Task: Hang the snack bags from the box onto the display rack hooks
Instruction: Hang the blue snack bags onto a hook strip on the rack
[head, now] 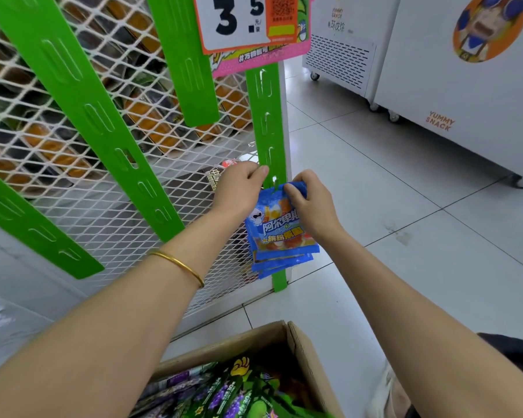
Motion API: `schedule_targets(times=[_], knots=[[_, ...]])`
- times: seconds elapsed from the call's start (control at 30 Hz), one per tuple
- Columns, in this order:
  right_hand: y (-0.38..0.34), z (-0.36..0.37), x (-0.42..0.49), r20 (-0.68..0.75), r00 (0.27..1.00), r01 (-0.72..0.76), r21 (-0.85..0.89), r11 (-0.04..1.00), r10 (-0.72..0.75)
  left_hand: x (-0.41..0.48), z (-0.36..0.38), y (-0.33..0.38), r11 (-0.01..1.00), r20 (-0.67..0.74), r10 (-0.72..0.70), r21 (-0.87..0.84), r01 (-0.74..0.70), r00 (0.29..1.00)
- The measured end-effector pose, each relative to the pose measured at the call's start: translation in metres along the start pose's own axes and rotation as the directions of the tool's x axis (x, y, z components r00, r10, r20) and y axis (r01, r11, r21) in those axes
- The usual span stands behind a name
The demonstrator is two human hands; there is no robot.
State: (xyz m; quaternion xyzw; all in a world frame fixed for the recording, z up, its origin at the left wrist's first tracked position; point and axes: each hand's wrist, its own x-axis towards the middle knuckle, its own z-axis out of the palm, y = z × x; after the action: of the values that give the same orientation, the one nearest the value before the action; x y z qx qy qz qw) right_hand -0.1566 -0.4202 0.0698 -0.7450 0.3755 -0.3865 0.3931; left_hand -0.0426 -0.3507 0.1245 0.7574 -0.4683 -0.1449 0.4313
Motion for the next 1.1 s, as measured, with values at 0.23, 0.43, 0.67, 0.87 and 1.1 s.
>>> schedule_targets(times=[0.23, 0.43, 0.67, 0.87, 1.1], knots=[[0.005, -0.005, -0.004, -0.051, 0.995, -0.081, 0.003, 0.997, 0.081, -0.019, -0.002, -0.006, 0.999, 0.010, 0.016, 0.039, -0.016, 1.000], [-0.002, -0.015, -0.053, -0.195, 0.969, -0.178, -0.126, 0.976, 0.152, -0.083, -0.032, -0.020, 0.991, -0.071, 0.113, 0.086, -0.107, 0.991], [-0.054, 0.032, -0.160, 0.469, 0.876, -0.100, -0.063, 0.993, 0.117, -0.190, -0.094, -0.074, 0.995, 0.075, -0.063, 0.085, 0.056, 0.995], [-0.099, 0.080, -0.235, 0.890, 0.455, 0.113, -0.074, 0.991, 0.015, -0.261, -0.148, -0.124, 0.959, 0.129, -0.273, 0.118, 0.259, 0.953], [-0.106, 0.125, -0.283, 0.971, 0.067, 0.432, -0.235, 0.871, 0.229, -0.288, -0.178, -0.138, 0.940, 0.176, -0.329, 0.156, 0.304, 0.928]])
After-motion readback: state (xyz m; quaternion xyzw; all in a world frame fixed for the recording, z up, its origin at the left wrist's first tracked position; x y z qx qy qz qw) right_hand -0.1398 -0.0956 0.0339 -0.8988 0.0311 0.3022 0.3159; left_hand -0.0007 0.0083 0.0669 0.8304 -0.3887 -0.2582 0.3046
